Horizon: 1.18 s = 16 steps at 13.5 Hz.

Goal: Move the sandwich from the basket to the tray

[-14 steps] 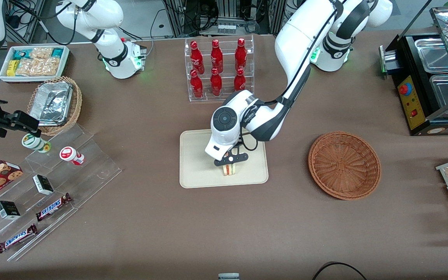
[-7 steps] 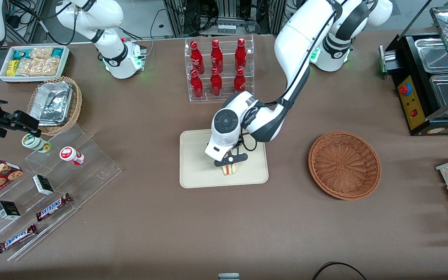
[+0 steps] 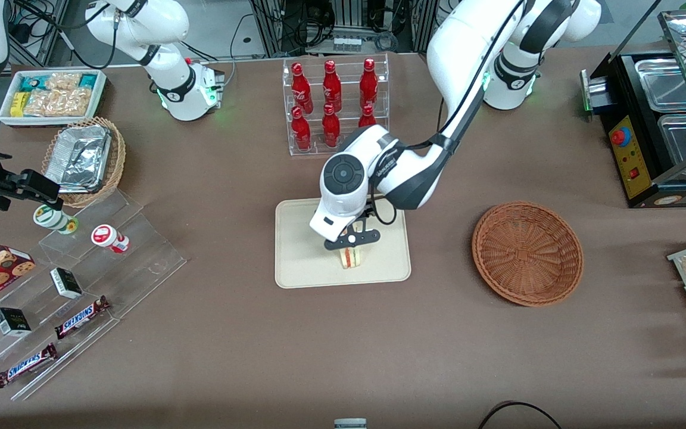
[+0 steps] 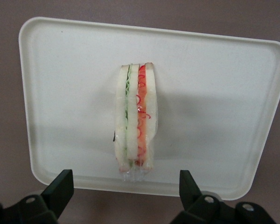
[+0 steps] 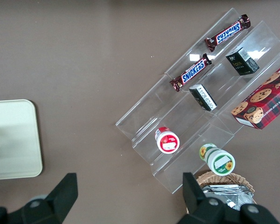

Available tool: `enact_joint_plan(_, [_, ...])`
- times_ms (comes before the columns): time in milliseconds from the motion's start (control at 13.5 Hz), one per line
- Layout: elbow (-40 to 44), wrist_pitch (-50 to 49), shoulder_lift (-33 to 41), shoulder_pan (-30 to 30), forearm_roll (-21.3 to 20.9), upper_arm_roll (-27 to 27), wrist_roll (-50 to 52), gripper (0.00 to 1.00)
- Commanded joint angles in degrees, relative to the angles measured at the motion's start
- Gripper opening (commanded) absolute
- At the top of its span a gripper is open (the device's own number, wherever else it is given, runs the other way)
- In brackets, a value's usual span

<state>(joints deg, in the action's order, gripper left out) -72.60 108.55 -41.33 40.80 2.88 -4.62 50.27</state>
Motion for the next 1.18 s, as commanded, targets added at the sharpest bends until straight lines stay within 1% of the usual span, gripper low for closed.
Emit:
enact_joint_plan(0, [-2.0, -6.5, 5.4, 0.2, -2.1, 1.6, -2.5, 1.0])
enact_joint_plan(148, [-2.6, -10.0, 9.0, -1.1, -1.9, 3.7, -4.1, 1.0])
enact_joint_plan(369, [-5.3, -11.5, 12.6, -4.6, -1.7, 3.7, -7.9, 1.0])
enact_joint_plan(738, [-15.8, -11.6, 22.7, -12.8, -1.2, 3.7, -23.0, 1.0])
enact_joint_plan(960, [-20.3, -12.0, 27.4, -17.3, -1.0, 3.7, -30.3, 1.0])
enact_joint_plan(1107, [-21.5, -14.6, 29.8, -19.8, -1.0, 3.7, -34.2, 1.0])
